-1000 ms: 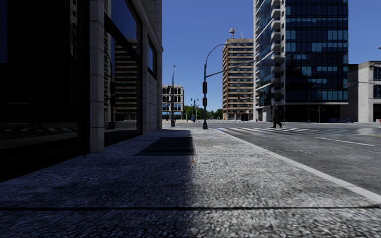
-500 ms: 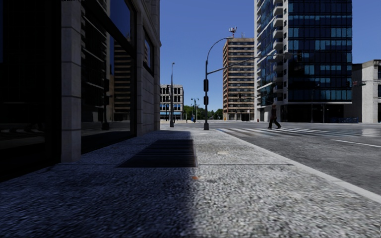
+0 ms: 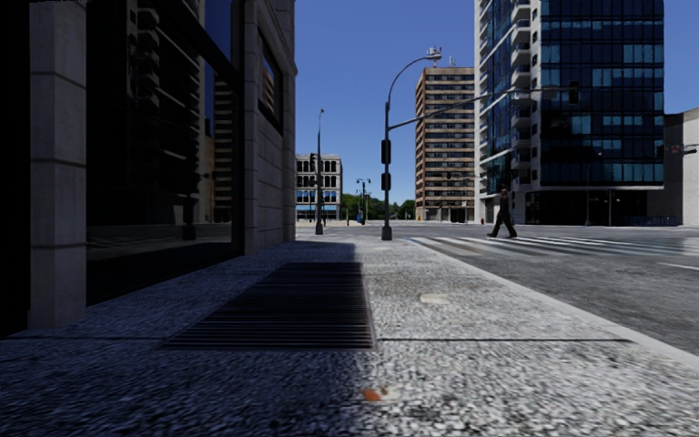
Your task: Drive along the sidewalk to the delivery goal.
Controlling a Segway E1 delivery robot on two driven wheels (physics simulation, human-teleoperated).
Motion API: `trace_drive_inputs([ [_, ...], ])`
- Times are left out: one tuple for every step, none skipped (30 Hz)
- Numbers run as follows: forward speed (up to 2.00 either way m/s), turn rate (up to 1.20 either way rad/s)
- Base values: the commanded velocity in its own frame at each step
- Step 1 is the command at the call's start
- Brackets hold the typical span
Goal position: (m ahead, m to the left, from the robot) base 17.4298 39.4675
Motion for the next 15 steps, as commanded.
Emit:
trace_drive_inputs([
  [2.0, 0.0],
  [2.0, 0.0],
  [2.0, 0.0],
  [2.0, 0.0],
  [2.0, 0.07],
  [2.0, 0.54],
  [2.0, 0.59],
  [2.0, 0.6],
  [2.0, 0.17],
  [2.0, 0.02],
  [2.0, 0.0],
  [2.0, 0.0],
  [2.0, 0.0],
  [2.0, 0.0],
  [2.0, 0.0],
])
